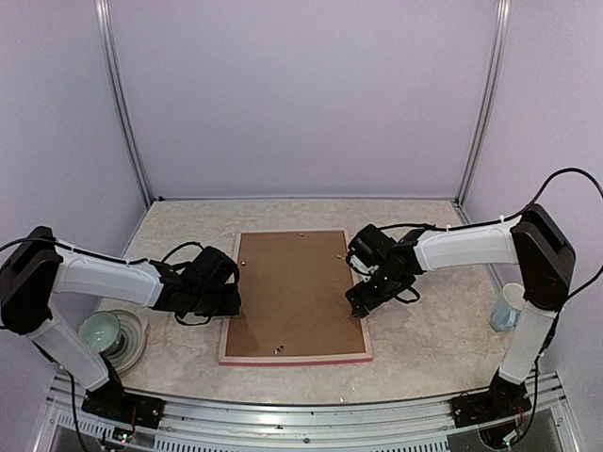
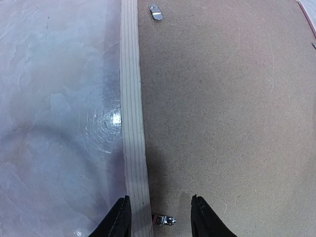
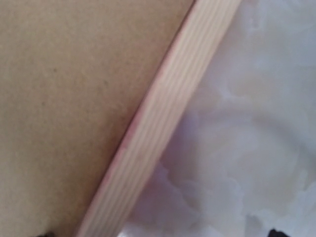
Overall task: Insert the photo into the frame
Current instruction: Press the fastener onto the backboard.
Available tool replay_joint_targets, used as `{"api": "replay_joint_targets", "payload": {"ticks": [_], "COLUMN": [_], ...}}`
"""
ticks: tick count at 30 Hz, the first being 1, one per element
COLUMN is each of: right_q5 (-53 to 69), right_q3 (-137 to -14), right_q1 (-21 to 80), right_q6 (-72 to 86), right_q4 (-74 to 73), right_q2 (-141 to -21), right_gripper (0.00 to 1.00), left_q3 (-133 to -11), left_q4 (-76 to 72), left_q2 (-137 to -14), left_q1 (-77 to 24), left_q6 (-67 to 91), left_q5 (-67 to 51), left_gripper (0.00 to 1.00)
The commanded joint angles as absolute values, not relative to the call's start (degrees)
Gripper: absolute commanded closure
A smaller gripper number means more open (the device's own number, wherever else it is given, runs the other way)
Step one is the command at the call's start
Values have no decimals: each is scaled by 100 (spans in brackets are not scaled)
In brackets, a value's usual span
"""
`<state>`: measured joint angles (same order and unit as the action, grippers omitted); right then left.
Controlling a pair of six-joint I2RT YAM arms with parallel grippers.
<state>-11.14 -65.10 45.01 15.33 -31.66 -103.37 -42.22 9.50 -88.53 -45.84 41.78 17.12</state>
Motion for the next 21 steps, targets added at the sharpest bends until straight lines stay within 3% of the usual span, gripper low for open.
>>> {"api": "replay_joint_targets", "payload": {"ticks": [1, 21], "right_q5": [-1148, -620], "right_q3": [-6597, -6310], "right_q1": [4570, 4674], "right_q6": [1639, 1785], "right_q4": [-3173, -3247], "right_q2": [-10393, -10094], "right_gripper": [4, 4], "left_q3": [-4222, -4092], "left_q4": [818, 741], "left_q2": [-8897, -8878], "left_q1": [-4632, -4632], "left_q6": [4192, 4231], "left_q5": [1679, 1648], "left_gripper": [58, 58]}}
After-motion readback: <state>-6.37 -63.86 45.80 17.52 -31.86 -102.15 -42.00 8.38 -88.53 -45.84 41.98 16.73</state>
